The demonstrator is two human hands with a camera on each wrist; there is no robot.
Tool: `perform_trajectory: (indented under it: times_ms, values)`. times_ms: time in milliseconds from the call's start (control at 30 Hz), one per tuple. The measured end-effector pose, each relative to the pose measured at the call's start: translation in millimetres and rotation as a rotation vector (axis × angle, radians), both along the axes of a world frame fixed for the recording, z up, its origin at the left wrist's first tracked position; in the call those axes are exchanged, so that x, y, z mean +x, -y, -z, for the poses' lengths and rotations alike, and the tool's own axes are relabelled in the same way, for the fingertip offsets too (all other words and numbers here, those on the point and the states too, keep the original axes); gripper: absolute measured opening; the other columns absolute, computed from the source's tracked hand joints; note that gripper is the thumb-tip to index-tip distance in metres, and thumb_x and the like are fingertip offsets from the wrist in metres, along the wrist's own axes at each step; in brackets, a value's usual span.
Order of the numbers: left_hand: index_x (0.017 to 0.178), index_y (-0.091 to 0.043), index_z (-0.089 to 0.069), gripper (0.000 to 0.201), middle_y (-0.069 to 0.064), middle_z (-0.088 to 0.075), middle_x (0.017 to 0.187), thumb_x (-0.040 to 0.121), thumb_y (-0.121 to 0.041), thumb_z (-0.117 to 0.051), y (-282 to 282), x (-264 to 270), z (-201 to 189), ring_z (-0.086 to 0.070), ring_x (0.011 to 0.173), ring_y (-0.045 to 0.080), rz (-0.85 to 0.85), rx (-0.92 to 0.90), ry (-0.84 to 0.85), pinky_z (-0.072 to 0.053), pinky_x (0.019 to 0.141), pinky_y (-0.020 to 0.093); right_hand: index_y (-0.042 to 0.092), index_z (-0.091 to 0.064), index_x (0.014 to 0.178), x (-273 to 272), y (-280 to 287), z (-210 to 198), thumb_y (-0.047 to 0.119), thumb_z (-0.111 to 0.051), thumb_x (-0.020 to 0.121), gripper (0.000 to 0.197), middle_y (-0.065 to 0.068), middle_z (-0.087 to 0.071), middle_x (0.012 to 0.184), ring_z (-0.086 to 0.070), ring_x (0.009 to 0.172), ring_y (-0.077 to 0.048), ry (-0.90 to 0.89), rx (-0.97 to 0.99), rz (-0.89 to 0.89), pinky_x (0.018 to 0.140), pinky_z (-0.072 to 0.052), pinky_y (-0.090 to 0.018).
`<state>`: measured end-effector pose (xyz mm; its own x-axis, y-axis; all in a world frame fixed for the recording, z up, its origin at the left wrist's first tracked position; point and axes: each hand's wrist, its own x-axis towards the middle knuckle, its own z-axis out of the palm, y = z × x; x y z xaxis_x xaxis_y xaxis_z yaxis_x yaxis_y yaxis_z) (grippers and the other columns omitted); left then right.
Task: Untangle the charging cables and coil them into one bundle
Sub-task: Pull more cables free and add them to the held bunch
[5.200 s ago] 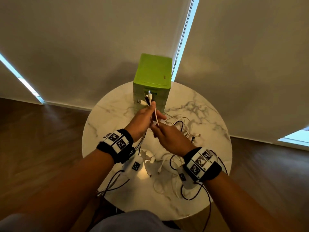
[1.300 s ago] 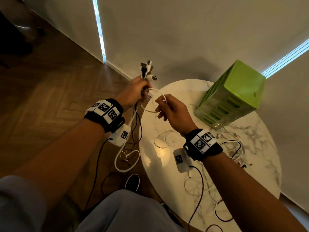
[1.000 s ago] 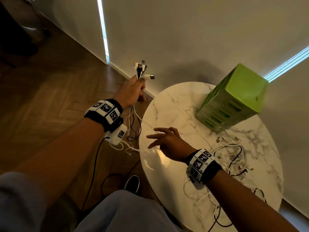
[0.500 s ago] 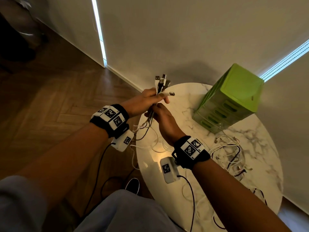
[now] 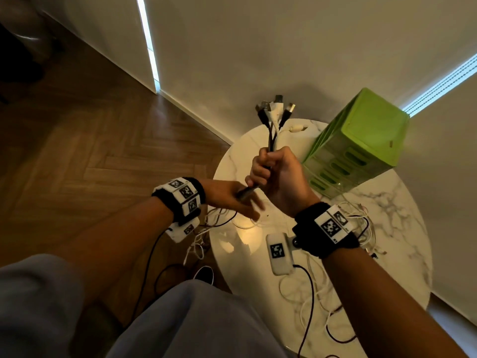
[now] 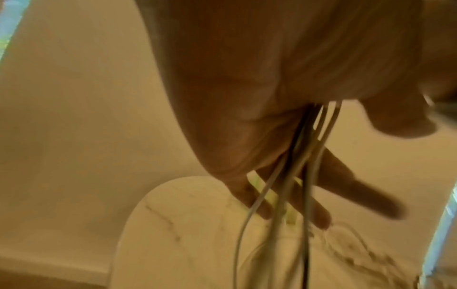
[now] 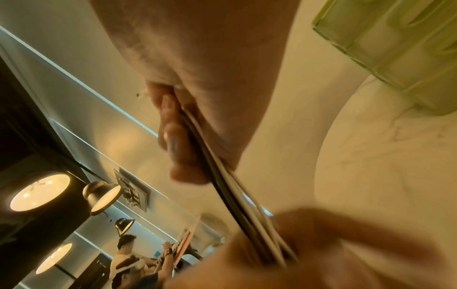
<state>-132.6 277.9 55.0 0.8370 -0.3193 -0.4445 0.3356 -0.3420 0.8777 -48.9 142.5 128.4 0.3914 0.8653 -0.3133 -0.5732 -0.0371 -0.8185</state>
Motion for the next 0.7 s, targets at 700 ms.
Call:
perform_trajectory:
  times_ms: [700]
  values:
    - [0.14,-0.016,-0.041,0.093,-0.001,-0.052,0.138,0.08,-0.087,-0.031,6.4,-4.8,29.2,-0.053,0.127,0.014,-0.189,0.073,0.305,-0.047,0.104,0.031,0.016,-0.041,0.07,10.8,38.2,24.3,-0.003,-0.041,0.097,0.033,0.008,-0.039,0.056,-0.037,0.05,-0.009,0.332,-0.24,0.105,0.06,-0.039,-0.031]
